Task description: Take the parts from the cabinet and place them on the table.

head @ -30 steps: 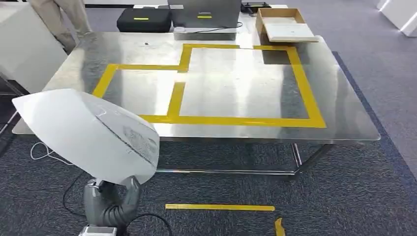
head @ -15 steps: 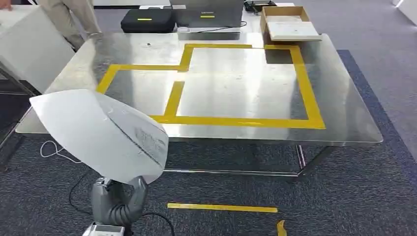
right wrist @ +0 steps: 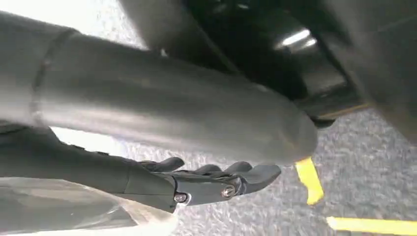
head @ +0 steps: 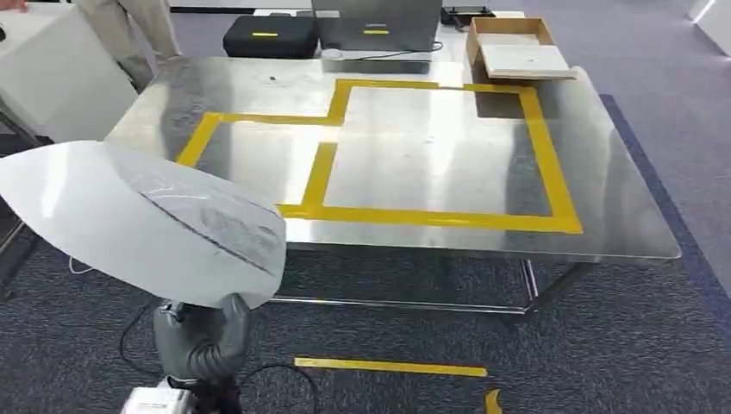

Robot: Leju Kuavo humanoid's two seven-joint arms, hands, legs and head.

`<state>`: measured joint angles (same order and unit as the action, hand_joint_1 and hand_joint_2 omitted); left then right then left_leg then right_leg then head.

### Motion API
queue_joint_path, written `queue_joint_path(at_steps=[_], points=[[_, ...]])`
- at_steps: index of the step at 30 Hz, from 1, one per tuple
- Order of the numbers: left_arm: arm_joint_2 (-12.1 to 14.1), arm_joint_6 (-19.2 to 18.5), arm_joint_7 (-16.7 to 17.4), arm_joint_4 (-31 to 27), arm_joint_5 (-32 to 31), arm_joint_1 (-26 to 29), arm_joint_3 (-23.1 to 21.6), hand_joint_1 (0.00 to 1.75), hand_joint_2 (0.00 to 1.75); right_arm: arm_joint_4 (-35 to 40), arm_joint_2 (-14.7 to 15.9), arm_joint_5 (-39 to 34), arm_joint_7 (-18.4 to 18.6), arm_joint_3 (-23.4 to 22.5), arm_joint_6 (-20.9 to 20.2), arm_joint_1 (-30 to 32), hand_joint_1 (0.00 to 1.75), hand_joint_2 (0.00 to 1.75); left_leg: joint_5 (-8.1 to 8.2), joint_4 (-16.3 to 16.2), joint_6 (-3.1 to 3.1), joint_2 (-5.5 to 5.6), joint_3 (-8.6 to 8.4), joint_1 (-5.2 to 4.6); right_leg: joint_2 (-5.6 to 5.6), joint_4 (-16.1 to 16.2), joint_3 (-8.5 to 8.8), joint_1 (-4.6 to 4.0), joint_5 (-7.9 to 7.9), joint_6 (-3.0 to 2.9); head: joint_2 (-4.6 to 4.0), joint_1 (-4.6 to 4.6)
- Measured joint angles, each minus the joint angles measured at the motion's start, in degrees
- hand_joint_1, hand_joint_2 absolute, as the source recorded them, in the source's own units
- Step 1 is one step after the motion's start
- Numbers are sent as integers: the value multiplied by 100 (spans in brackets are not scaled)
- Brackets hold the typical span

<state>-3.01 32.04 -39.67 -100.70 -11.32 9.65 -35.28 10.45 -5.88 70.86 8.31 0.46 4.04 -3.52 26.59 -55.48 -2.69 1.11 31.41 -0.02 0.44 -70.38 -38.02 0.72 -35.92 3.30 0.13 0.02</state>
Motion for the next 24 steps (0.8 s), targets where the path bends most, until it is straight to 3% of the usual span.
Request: queue_joint_path(at_steps=[1, 2, 3, 5, 6, 7, 8, 10, 12, 13, 15, 16, 17, 18, 20, 21, 22, 23, 24], points=[[-11, 15, -2, 29, 7, -15, 11, 175, 175, 2, 0, 31, -2, 15, 2, -19, 0, 0, 12, -7, 6, -5, -6, -1, -4, -273, -140, -5, -60, 24, 0, -2], [-20, 20, -2, 53, 13, -31, 15, 175, 175, 2, 0, 53, 0, 22, 2, -27, 0, 0, 29, -17, 12, -3, -19, 1, -7, -279, -149, -2, 33, 40, 0, 4], [-31, 29, -2, 77, 20, -40, 15, 175, 175, 2, 0, 68, 9, 33, -2, -23, 0, 0, 57, -36, 29, 7, -38, 8, -15, -32, -23, 8, 258, 58, 0, 0], [-53, 94, -4, 107, 35, -61, 26, 175, 175, 2, 0, 99, 11, 77, -87, -7, 0, 0, 156, -122, 90, 33, -90, 32, -23, 1028, 487, 45, 838, 83, 0, 4], [-55, 134, -4, 121, 50, -67, 28, 175, 175, 0, -9, 92, 4, 83, -129, 6, 0, 0, 192, -144, 127, 36, -84, 25, 5, 1161, 574, 34, 684, 81, 0, 11], [-57, 158, -4, 121, 59, -83, 31, 175, 175, -2, -28, 90, -26, 90, -149, 16, 0, 0, 228, -232, 159, 40, -51, -15, 23, 1312, 694, 29, 652, 46, 0, 44], [-60, 179, -11, 123, 65, -91, 35, 175, 175, -2, -28, 85, -39, 96, -164, 30, 0, 0, 222, -229, 165, 42, -32, -15, 27, 1251, 658, 24, 635, -57, 0, 13], [-59, 192, -13, 125, 98, -99, 35, 175, 175, 0, -31, 96, -66, 109, -166, 22, 0, 0, 234, -236, 180, 41, -44, -11, 28, 1238, 659, 1, 604, -126, 0, -11], [-62, 192, -17, 125, 133, -118, 37, 175, 175, 0, -46, 90, -90, 109, -164, 27, 0, 0, 346, -401, 252, -33, -18, -8, 6, 1276, 762, 40, 565, -232, 0, -31], [-64, 192, -22, 125, 166, -128, 37, 175, 175, 0, -48, 72, -98, 112, -164, 36, 0, 0, 462, -727, 280, -46, 147, 0, -16, 1278, 800, 40, 532, -279, 0, -85], [-64, 190, -22, 129, 179, -130, 37, 175, 175, 0, -52, -28, -103, 103, -164, 62, 0, 0, 775, -1731, 310, -53, 723, 14, -46, 1277, 878, 39, 446, -291, 0, -74], [-64, 193, -22, 131, 179, -130, 37, 175, 175, 0, -52, -61, -103, 96, -159, 77, 0, 0, 818, -2100, 310, -55, 976, 16, -51, 1277, 930, 38, 401, -288, 0, -74], [-64, 195, -20, 140, 177, -130, 35, 175, 175, 0, -55, -89, -103, 94, -157, 87, 0, 0, 716, -2174, 296, -56, 1102, 16, -50, 1278, 998, 38, 349, -286, 0, -74], [-64, 197, -22, 147, 177, -130, 35, 175, 175, 0, -70, -122, -96, 92, -157, 96, 0, 0, 467, -2013, 271, -56, 1087, 15, -44, 1279, 1077, 36, 298, -287, 0, -74], [-64, 197, -22, 153, 175, -132, 33, 175, 175, 0, -94, -197, -96, 68, -157, 101, 0, 0, -234, -1129, 177, -56, 826, -8, -40, 1290, 1265, 33, 178, -278, 0, -74], [-64, 197, -22, 156, 175, -134, 33, 175, 175, 0, -107, -203, -103, 50, -157, 120, 0, 0, -433, -734, 119, -61, 706, -42, -48, 1319, 1232, 43, 117, -268, 0, -76], [-64, 201, -20, 171, 177, -139, 35, 175, 175, -9, -122, -205, -122, 27, -159, 128, 0, 0, -264, -761, 99, -75, 639, -83, -51, 1351, 1307, 21, 72, -221, 0, -52], [-70, 214, -22, 171, 179, -141, 35, 175, 175, -9, -122, -201, -131, 11, -164, 129, 0, 0, -160, -550, 61, -87, 519, -103, -52, 1395, 1330, 36, 52, -179, 0, -81], [-72, 230, -22, 171, 181, -146, 37, 175, 175, -9, -127, -190, -135, 7, -173, 134, 0, 0, -49, -472, 65, -86, 493, -107, -85, 1461, 1344, 36, 48, -148, 0, -76]])
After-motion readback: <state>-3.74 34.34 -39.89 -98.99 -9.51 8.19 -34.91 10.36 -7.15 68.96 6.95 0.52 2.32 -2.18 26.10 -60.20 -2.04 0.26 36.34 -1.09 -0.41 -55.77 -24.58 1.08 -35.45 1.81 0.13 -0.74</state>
